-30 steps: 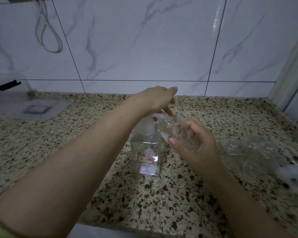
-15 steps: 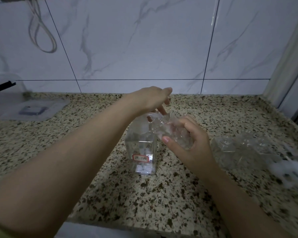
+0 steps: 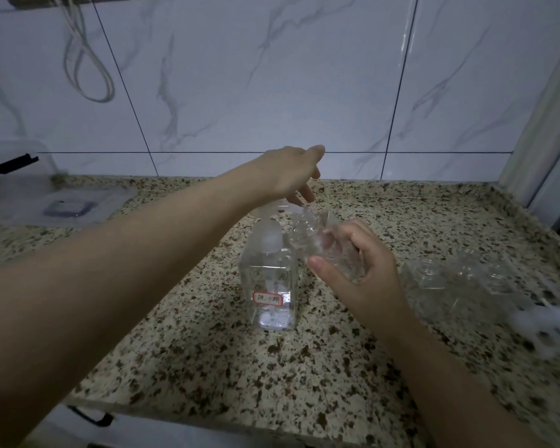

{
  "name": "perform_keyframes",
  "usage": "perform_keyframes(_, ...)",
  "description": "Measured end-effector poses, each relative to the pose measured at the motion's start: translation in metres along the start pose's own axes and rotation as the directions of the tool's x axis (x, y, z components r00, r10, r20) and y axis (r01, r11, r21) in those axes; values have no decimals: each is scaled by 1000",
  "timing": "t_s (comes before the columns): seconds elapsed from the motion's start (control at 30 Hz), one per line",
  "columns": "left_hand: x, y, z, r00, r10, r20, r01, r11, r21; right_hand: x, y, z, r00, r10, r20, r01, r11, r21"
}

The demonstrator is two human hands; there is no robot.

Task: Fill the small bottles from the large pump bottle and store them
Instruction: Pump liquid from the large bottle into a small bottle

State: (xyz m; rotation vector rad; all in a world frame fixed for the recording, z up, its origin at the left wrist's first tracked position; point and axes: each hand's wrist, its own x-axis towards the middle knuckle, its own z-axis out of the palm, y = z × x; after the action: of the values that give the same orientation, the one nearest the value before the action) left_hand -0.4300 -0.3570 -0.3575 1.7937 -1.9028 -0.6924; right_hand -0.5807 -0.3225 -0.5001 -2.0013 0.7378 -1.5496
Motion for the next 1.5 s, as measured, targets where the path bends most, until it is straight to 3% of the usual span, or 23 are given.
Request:
perform_keyframes(0.17,-1,7,1,994,51,-93,-35,987,157,0,0,0,1000,-22,-3,22,1000,-16)
perform_keyframes(0.33,2,2,-2,997,-44,-60,54,982,181,-2,2,0,1000,9,-12,-9,1000,-12)
perform_keyframes(0.5,5,-14,6,999,-49,-1,49,999,11,-1,2,-1,1000,14,-5,-14,999,-30)
perform_keyframes(0.63,7,-16,8,1000,-29,-10,30,998,49,0,2,0,1000,-16,4,16,999,-41)
perform_keyframes(0.77,6,-18,7,999,-33,-15,33,999,-42,0,2,-1,1000,-8,8,8,999,-40)
perform_keyframes(1.1,7,-16,10,998,-48,26,47,997,69,-1,3,0,1000,19,6,-18,999,-30)
perform_keyframes(1.5,8,-15,8,998,-46,54,44,998,46,-2,-2,-2,999,40,27,-39,999,-34)
